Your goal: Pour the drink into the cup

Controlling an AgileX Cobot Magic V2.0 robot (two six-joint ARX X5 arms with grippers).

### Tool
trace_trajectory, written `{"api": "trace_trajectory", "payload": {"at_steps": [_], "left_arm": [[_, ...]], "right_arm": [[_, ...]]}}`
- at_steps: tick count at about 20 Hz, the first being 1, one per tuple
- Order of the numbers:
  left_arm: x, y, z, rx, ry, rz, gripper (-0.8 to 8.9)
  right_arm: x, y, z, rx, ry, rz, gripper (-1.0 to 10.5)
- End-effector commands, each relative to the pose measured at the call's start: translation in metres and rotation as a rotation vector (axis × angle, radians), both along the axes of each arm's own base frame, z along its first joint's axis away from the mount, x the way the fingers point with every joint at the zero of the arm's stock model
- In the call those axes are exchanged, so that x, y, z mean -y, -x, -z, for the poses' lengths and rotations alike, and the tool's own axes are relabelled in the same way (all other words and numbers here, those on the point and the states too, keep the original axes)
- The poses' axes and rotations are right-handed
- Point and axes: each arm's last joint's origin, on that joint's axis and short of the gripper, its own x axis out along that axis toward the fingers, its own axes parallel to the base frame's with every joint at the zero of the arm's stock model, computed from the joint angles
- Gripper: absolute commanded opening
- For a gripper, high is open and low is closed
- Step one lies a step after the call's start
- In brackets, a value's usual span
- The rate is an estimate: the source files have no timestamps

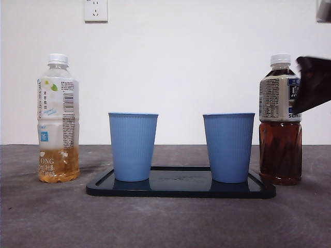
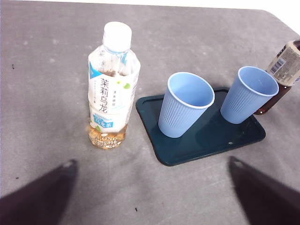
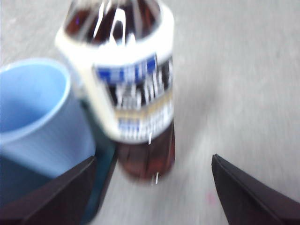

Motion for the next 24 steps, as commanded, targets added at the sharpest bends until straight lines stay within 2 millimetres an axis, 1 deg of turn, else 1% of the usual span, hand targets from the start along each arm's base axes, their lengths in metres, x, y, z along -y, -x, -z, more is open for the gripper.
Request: {"api": "trace_trajectory", "payload": {"at_steps": [1,4,6,8,10,13,16,18,24], "left_arm": [[0.0,0.0,-0.006,0.012,0.03,-0.003,6.02],[0.001,-0.006,-0.006,0.028,0.041,-0.008,5.99],[0.001,-0.016,-0.002,0.036,0.041,-0.009,5.99],[0.002,-0.031,0.009,0.01,0.065,-0.014,6.0],[0.007,-0.047,0.027,-0.028,0.094,-0.003,6.0],[0.017,-0.066,0.052,-0.046,0.091,-0.013,6.17],[0.027,-0.082,0.072,-0.042,0.032,-0.06,6.31],[0.032,-0.091,0.082,-0.027,0.009,-0.068,6.31],[0.04,-0.11,0.097,0.006,-0.061,-0.115,6.29]], "right_arm": [[0.001,0.012,-0.017,-0.032,-0.059,-0.006,3.9],[0.004,0.028,-0.041,-0.01,-0.095,-0.059,3.9],[0.004,0.038,-0.06,0.043,-0.123,-0.093,3.9],[0.004,0.046,-0.074,0.094,-0.137,-0.111,3.9],[0.005,0.052,-0.082,0.133,-0.149,-0.122,3.9],[0.006,0.056,-0.084,0.152,-0.154,-0.131,3.9],[0.005,0.057,-0.084,0.144,-0.158,-0.149,3.9],[0.005,0.057,-0.084,0.146,-0.154,-0.153,3.9],[0.005,0.057,-0.084,0.159,-0.139,-0.161,3.9]]}}
